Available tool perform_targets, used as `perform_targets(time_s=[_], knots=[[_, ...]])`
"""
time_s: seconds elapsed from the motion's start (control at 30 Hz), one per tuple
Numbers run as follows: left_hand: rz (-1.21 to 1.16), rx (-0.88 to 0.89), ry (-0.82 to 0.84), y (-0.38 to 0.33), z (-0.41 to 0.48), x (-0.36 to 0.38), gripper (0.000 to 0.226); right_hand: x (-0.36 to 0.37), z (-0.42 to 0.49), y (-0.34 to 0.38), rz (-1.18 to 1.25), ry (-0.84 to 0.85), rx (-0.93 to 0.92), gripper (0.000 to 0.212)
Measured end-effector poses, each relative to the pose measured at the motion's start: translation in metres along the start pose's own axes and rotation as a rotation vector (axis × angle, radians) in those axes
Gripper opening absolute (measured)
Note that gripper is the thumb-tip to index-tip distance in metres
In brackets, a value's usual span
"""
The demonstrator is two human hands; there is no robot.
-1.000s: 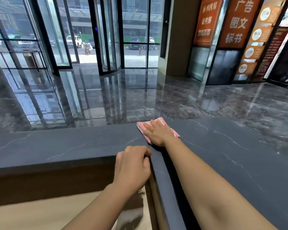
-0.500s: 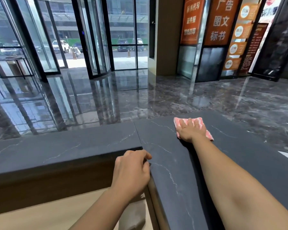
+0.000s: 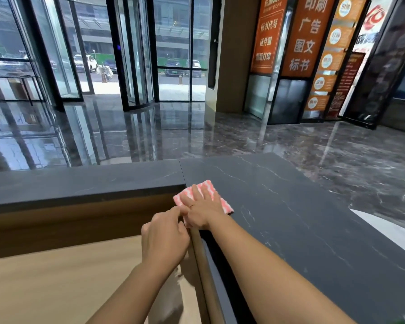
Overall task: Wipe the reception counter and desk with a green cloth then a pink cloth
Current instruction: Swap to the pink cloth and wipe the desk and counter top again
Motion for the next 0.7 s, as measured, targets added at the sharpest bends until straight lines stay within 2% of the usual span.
perform_targets(time_s=[0.17,0.33,0.5,0.7], knots=[[0.037,0.027,0.027,-0.020,-0.012,0.001,0.027,-0.004,-0.020,-0.019,0.019,-0.032,-0.072,0.062],[0.041,0.024,0.058,-0.037,-0.001,0.011,0.032,0.004,0.005,-0.063,-0.005,-0.038,-0.043,0.057],[0.092,-0.029,0.113,-0.056,0.033,0.055,0.033,0.012,0.027,-0.127,-0.039,-0.030,-0.033,0.058],[0.172,-0.029,0.198,-0.090,0.067,0.109,0.036,0.019,0.049,-0.216,0.048,-0.050,0.061,0.054]])
Point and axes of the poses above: each hand's wrist, its own z-axis towards the middle knuckle, its own x-axis out of the palm, y = z × x, the point moved 5 cm from there along z, towards the middle knuckle, and after that the axes turned 13 degrees about -z, right-handed, at the moved point
